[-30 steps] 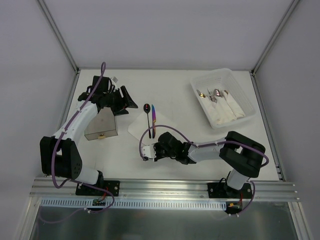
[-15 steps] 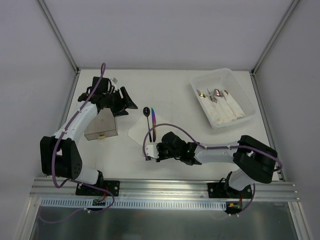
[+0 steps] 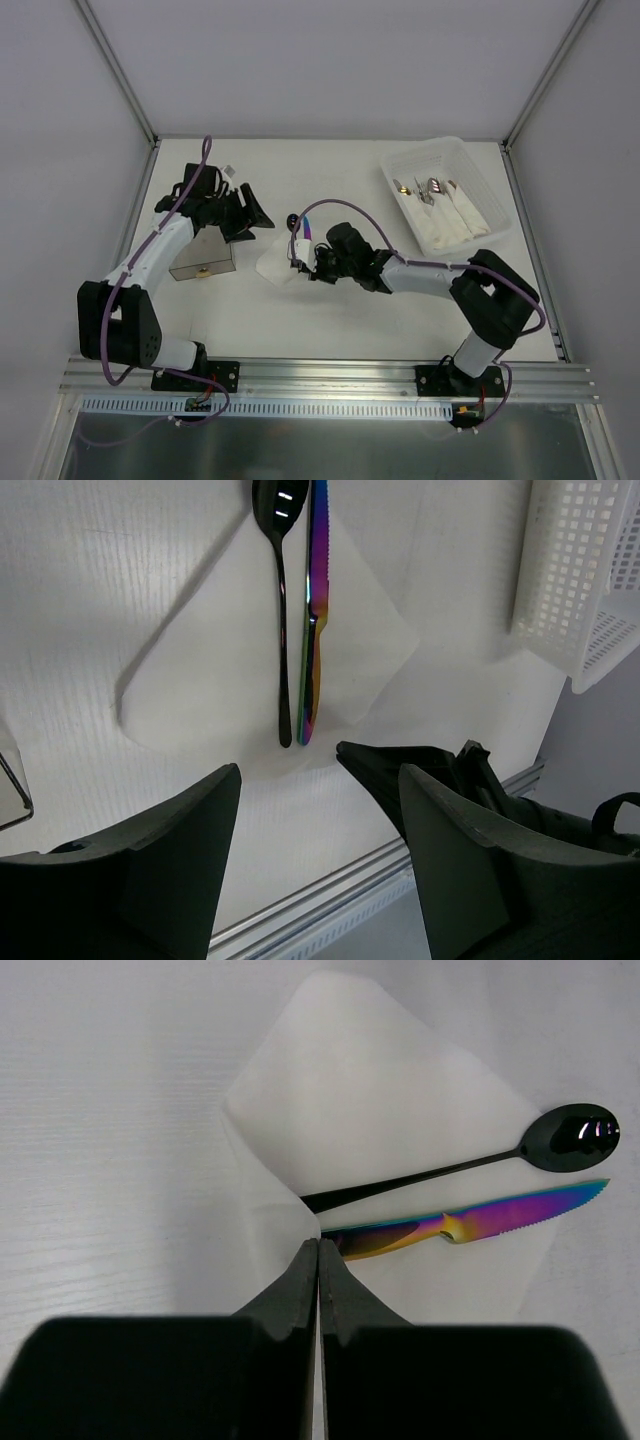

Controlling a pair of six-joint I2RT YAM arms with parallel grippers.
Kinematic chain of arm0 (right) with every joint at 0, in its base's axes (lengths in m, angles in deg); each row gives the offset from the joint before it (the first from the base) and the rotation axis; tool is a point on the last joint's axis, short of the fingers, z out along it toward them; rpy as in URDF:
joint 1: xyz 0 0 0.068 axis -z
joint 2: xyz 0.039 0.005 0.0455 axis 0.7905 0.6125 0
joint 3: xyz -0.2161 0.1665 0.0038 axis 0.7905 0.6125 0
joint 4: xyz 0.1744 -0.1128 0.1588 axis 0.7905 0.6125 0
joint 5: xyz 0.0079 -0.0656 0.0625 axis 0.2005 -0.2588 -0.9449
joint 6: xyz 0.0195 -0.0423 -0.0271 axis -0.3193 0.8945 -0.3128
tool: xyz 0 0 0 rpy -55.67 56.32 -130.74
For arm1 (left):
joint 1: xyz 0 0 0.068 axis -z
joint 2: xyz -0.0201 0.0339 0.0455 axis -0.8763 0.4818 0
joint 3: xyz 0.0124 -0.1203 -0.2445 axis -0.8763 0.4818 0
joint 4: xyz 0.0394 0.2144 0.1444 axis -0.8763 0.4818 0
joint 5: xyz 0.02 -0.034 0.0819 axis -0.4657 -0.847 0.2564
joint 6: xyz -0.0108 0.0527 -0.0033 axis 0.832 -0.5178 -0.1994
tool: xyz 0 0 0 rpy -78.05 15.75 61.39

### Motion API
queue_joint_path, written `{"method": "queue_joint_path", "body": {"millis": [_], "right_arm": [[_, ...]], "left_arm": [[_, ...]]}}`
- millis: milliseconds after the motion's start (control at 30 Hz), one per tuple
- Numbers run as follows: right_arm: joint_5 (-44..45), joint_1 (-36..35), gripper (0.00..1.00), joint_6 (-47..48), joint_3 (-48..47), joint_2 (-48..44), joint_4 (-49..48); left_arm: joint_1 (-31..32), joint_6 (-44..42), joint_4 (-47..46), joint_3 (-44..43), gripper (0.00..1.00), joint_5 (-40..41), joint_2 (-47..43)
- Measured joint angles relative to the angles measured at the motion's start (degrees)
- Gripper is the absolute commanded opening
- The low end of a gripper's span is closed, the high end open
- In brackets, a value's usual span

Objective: Place the utensils on the paper napkin and roll it up

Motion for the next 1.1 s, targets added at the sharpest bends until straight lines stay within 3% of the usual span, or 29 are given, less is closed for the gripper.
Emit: {"method": "queue_joint_path", "body": {"millis": [200, 433, 967, 1100], "right_arm": [[-3.1, 1.6, 0.00, -1.2, -2.4, 3.1, 1.4], [-4.9, 3.0, 0.00, -2.3, -3.6, 6.2, 2.1], [-8.6, 6.2, 0.00, -7.7, -10.8, 9.2, 5.0], [-9.7, 6.3, 0.00, -8.2, -12.3, 10.8, 6.0]], "left_arm": [[0.1, -0.3, -0.6, 2.9, 0.59, 1.4, -2.9], [3.0, -0.5, -1.8, 5.8, 0.39, 3.2, -3.9], [9.6, 5.0, -9.6, 12.0, 0.31, 3.8, -0.8], [11.3, 6.1, -11.6, 12.2, 0.24, 3.7, 1.0]]}}
